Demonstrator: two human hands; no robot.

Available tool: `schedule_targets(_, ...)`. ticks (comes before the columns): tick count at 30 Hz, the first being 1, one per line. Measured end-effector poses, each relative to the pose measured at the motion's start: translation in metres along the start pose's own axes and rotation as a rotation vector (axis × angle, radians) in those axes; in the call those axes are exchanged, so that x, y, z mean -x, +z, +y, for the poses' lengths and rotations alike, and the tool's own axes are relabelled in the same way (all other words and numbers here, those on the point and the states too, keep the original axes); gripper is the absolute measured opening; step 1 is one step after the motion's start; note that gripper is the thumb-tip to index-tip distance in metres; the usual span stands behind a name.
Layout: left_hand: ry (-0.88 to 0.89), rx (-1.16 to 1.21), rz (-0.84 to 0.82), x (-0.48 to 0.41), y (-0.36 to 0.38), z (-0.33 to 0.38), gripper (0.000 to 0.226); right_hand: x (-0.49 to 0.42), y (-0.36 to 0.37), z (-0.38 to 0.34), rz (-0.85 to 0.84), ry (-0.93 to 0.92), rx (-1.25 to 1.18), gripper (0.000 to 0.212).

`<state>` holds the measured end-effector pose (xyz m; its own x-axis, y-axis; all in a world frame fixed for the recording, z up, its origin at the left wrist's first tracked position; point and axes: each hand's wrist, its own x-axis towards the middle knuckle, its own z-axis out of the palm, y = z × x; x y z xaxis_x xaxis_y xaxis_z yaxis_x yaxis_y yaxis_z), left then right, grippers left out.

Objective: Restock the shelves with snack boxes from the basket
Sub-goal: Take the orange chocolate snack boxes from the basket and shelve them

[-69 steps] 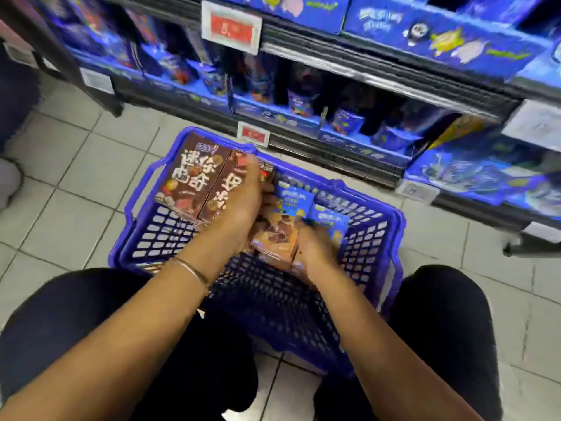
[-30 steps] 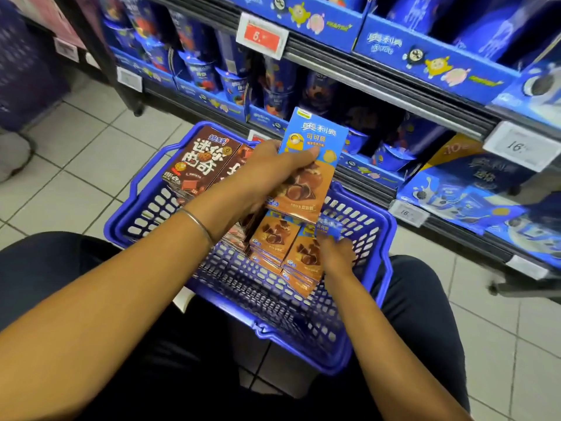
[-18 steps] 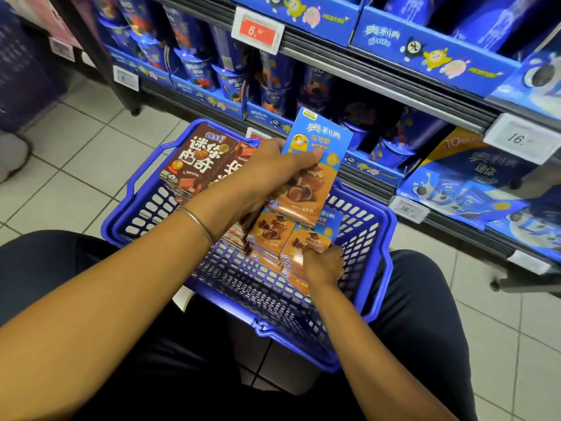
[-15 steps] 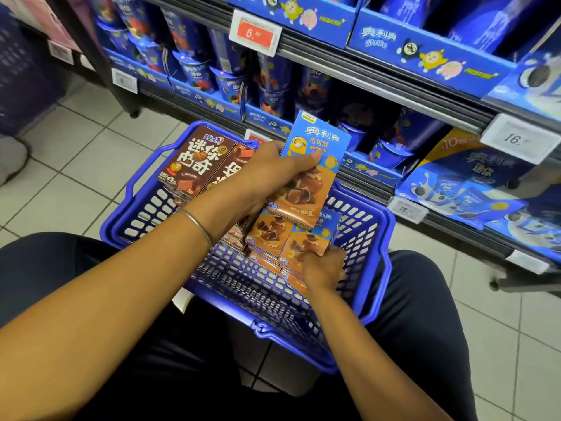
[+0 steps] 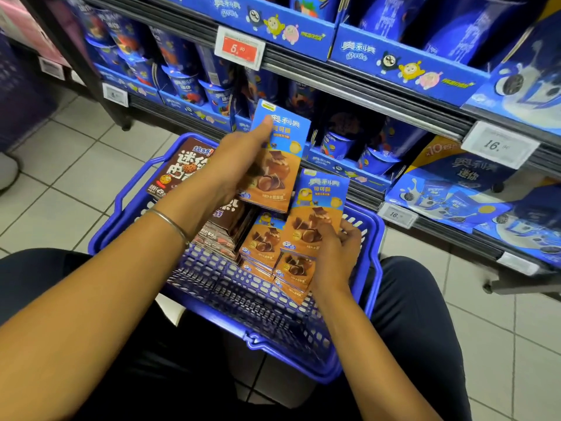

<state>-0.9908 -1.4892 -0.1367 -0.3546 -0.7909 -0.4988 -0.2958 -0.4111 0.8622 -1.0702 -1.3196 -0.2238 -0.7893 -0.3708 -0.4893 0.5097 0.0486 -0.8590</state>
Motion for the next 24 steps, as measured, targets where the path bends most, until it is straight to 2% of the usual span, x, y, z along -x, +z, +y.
schedule_targets(3,0.008,-0.021,0.078,-0.004,-0.007,0.003,0.064,0.004,0.006,-0.030,0.002,-0.105,-0.045,0.029)
schedule_targets(5,0.029,-0.035,0.090,-0.004,-0.007,0.002,0.060,0.004,0.008,-0.048,-0.003,-0.116,-0.060,0.030)
schedule_targets(9,0.049,-0.052,-0.006,0.007,0.004,-0.003,0.064,0.008,0.020,-0.068,-0.181,-0.103,-0.059,0.028)
schedule_targets(12,0.069,0.044,-0.124,0.019,0.017,-0.008,0.066,0.013,0.033,-0.067,-0.264,-0.131,0.056,0.028)
schedule_targets(16,0.088,0.128,-0.197,0.026,0.022,-0.006,0.064,0.016,0.042,-0.061,-0.314,-0.148,0.290,0.021)
schedule_targets(19,0.129,0.173,-0.157,0.028,0.024,-0.004,0.045,0.017,0.044,-0.063,-0.391,-0.153,0.340,0.022)
schedule_targets(21,0.155,0.165,-0.164,0.030,0.020,-0.010,0.045,0.017,0.044,-0.064,-0.402,-0.186,0.326,0.022)
schedule_targets(24,0.176,0.158,-0.142,0.033,0.011,-0.017,0.057,0.014,0.043,-0.056,-0.328,-0.163,0.102,0.032)
